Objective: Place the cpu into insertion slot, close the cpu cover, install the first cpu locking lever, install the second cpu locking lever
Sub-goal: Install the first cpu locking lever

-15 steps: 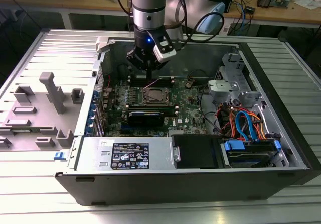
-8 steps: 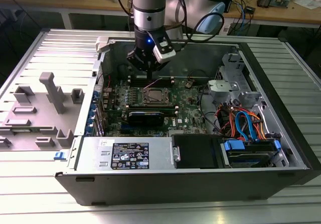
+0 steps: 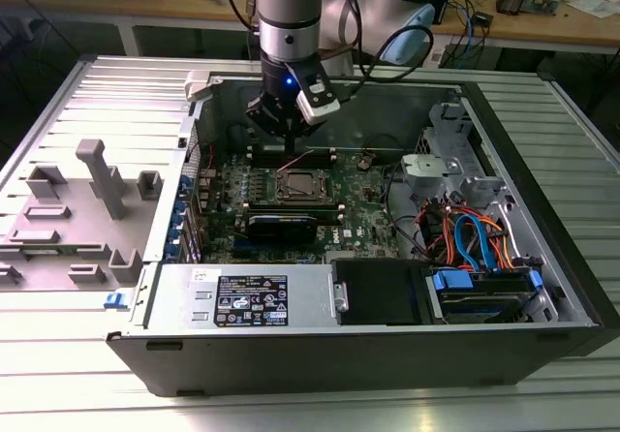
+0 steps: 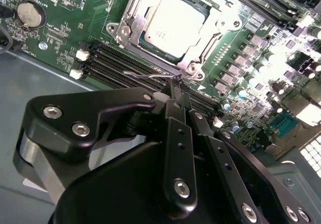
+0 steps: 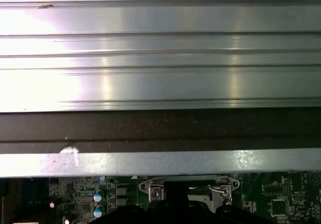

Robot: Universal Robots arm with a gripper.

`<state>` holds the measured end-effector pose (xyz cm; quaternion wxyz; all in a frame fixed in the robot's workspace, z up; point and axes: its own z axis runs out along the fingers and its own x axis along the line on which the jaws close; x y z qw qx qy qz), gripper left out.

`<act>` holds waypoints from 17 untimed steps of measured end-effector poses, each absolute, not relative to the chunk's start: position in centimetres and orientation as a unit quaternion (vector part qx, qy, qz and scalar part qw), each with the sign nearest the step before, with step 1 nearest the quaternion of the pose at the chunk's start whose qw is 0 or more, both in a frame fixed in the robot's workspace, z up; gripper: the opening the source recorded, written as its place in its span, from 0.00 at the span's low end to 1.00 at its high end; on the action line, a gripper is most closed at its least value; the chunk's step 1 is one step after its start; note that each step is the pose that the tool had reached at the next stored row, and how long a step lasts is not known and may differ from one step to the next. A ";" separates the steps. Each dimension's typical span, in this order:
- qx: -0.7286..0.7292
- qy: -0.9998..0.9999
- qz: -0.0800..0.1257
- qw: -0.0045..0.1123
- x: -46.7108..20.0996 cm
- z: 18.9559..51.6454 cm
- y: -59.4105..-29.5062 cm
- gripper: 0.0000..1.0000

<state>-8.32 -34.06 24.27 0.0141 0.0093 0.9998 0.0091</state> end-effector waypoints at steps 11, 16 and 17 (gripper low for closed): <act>0.009 1.000 0.009 0.014 -7.7 23.4 -33.9 0.11; 0.009 1.000 0.009 0.014 -7.5 23.2 -33.7 0.11; 0.009 1.000 0.009 0.014 -7.5 23.1 -33.7 0.11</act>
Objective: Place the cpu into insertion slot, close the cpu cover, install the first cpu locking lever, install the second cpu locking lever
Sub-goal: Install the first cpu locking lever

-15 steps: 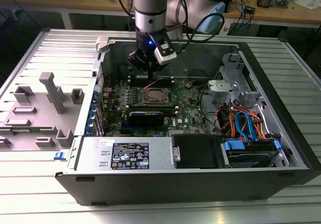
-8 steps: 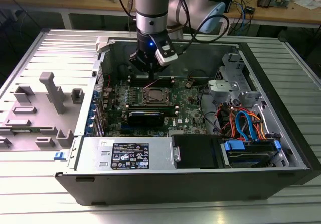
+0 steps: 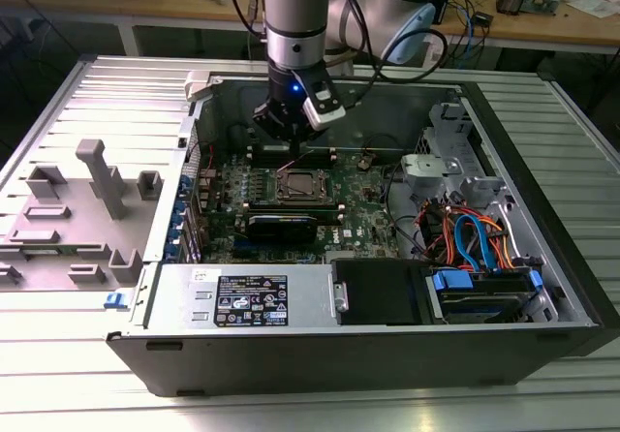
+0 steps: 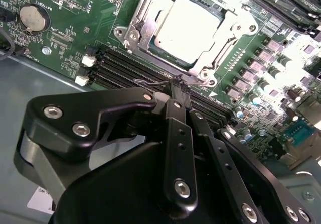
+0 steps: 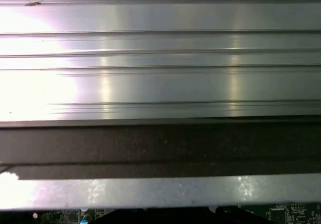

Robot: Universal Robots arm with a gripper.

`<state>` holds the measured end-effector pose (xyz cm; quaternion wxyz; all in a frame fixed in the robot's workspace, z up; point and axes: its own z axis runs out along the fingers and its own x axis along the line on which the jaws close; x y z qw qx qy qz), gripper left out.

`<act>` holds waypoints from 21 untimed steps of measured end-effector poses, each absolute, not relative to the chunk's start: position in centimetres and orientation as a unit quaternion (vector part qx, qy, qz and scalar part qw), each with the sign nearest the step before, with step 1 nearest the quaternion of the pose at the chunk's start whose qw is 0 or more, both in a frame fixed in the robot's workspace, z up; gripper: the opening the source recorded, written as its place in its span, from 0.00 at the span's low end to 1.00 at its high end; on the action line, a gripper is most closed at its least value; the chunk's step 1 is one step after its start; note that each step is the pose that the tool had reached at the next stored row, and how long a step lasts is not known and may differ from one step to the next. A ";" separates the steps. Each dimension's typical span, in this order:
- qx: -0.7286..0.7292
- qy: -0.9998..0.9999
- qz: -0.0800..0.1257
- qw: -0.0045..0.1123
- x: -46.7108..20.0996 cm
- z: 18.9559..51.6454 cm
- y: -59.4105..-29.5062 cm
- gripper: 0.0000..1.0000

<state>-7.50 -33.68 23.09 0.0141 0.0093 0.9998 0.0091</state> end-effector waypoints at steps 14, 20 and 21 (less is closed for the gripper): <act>0.009 1.000 0.008 0.014 -6.2 22.6 -33.3 0.11; 0.009 1.000 0.007 0.014 -5.6 22.4 -33.2 0.11; 0.009 1.000 0.007 0.014 -5.5 22.3 -33.2 0.11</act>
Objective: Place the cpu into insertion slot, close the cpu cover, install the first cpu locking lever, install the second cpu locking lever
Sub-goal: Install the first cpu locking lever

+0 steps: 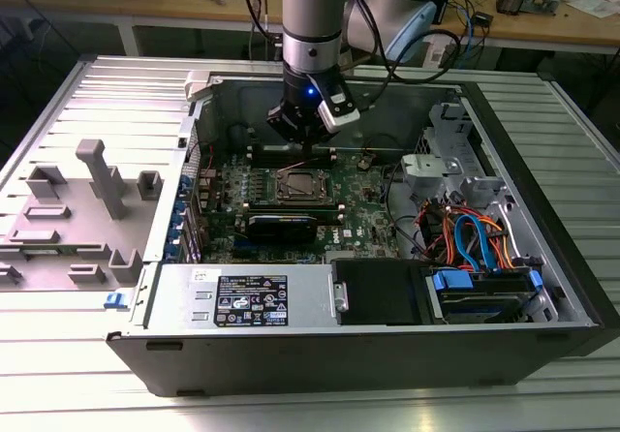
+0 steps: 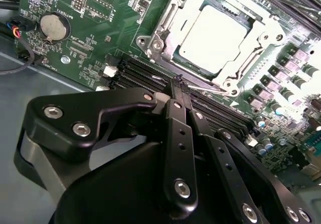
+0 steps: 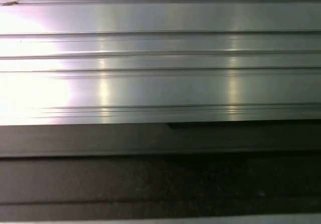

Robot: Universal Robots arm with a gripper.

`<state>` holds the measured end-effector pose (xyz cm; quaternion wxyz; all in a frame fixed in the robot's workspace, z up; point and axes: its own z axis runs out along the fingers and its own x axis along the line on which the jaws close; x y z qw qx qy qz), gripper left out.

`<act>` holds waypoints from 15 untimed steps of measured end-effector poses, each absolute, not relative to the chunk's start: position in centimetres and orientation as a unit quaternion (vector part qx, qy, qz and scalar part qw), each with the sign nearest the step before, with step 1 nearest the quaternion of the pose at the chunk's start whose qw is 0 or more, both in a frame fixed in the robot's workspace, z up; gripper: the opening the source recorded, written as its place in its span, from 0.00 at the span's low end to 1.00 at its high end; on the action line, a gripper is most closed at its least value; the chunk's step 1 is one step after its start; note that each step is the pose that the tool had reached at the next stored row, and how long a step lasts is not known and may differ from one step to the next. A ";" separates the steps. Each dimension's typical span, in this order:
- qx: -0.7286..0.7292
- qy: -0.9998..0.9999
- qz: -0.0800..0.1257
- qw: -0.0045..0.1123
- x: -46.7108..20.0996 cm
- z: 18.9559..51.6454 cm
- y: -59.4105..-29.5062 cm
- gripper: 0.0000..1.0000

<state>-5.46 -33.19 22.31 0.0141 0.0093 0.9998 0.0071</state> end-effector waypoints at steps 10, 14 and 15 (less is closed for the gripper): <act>0.009 1.000 0.007 0.014 -5.0 21.6 -33.2 0.11; 0.001 1.000 0.007 0.014 -5.0 21.5 -33.2 0.11; -0.002 1.000 0.007 0.014 -5.0 21.5 -33.2 0.11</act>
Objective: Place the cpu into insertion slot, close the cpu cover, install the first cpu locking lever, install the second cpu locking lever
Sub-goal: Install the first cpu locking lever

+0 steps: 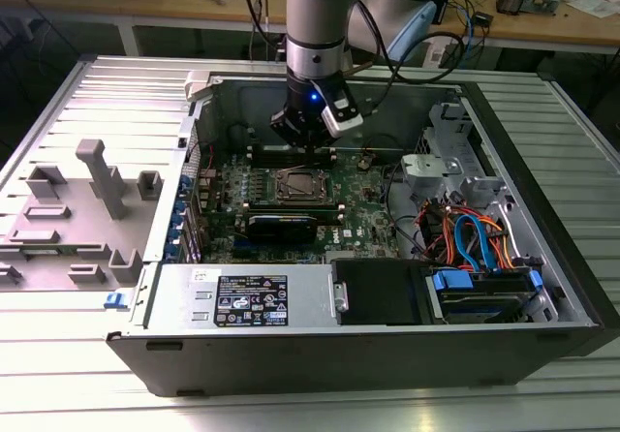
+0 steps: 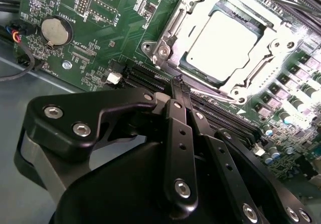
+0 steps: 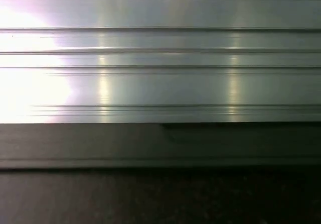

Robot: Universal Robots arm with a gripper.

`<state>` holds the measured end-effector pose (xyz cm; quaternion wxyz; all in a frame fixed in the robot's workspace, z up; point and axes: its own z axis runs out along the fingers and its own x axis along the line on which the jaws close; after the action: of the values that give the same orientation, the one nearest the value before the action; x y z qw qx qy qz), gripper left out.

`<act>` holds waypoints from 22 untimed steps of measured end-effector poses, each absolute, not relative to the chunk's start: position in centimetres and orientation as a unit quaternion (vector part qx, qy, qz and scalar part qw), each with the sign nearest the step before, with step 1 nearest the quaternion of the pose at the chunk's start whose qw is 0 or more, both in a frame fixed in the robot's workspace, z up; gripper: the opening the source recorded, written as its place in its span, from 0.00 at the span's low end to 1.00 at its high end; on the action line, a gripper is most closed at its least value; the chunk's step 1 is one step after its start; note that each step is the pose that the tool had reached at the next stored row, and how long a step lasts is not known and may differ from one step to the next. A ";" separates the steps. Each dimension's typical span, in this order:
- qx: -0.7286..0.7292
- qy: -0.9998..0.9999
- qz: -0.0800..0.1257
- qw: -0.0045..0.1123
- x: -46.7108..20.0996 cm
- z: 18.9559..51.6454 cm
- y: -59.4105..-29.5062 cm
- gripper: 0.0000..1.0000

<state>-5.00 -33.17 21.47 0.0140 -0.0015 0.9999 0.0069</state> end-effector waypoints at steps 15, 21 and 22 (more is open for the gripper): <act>-0.002 1.000 0.007 0.014 -4.8 20.9 -33.2 0.11; -0.002 1.000 0.007 0.014 -4.8 20.9 -33.2 0.11; -0.002 1.000 0.007 0.014 -4.8 20.9 -33.2 0.11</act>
<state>-4.78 -33.17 20.91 0.0141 -0.0023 0.9999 0.0070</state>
